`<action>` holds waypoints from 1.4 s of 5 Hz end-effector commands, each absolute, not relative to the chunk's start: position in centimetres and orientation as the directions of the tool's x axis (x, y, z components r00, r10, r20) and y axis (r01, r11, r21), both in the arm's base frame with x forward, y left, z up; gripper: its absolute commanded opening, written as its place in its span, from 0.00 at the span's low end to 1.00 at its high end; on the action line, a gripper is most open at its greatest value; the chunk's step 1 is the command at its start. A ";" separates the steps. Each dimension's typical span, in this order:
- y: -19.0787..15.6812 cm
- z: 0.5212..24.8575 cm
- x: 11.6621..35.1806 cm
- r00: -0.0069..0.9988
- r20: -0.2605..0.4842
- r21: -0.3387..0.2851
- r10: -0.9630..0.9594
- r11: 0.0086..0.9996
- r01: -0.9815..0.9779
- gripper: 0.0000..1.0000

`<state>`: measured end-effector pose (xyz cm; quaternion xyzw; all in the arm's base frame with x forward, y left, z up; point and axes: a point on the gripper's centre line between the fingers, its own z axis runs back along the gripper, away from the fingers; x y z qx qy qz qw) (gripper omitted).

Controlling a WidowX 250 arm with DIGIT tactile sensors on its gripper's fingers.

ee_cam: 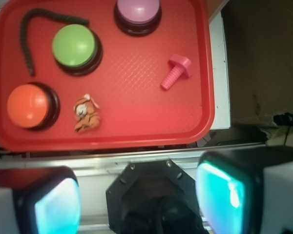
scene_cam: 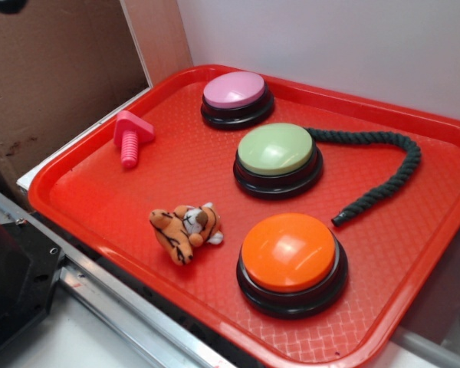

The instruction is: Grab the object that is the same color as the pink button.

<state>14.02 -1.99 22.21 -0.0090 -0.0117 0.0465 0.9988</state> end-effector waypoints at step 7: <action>6.3 6.5 25.2 0.802 -0.153 -0.010 0.578 0.810 -0.586 1.00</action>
